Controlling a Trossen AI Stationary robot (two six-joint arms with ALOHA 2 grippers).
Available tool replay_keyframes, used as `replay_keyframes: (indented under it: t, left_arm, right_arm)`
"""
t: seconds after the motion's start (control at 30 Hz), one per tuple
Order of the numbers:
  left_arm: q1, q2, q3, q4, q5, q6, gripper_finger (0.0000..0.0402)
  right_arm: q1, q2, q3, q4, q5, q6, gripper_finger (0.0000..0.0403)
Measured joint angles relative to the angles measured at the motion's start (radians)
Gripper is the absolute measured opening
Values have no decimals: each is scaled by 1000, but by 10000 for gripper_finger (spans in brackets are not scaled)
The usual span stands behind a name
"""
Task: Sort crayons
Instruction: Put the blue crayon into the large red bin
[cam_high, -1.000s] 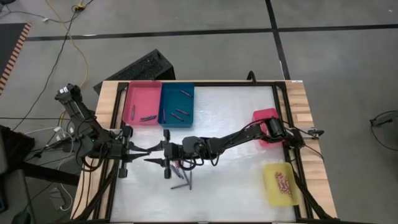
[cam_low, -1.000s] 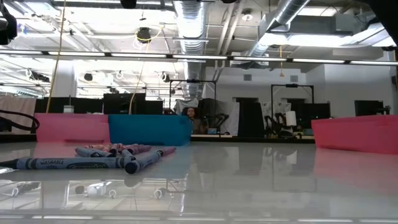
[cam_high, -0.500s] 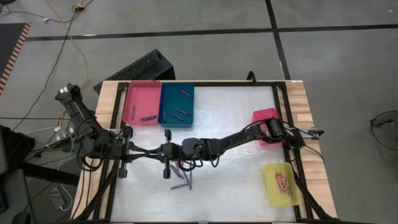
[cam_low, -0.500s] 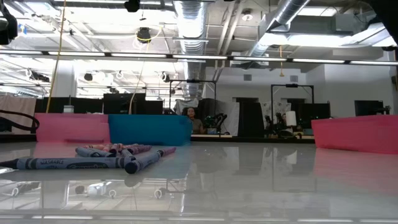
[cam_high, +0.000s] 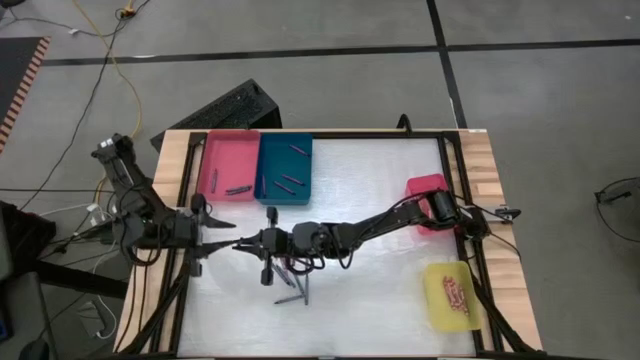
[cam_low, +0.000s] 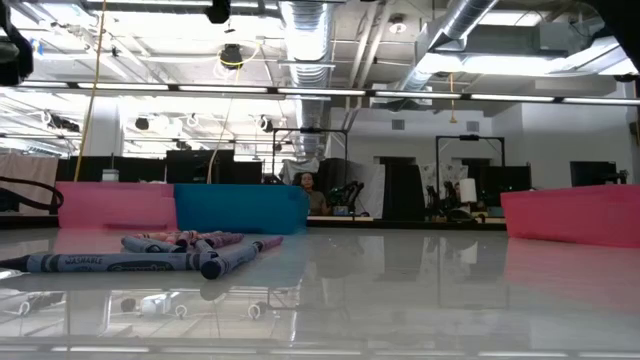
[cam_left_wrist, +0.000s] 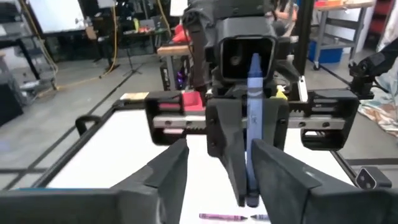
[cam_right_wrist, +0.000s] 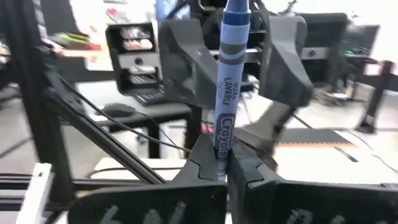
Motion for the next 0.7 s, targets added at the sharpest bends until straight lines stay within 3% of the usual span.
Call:
replay_keyframes:
  t: [0.13,0.4,0.7]
  left_arm:
    - [-13,-39,0,-83,-8,-87,184]
    - [-43,-87,0,-159,19,-161,185]
    - [-46,-84,0,-158,97,-162,183]
  right_arm:
    - [-22,0,0,-55,67,23,5]
    - [-134,1,0,-204,81,162,4]
    - [-233,77,2,-166,80,226,4]
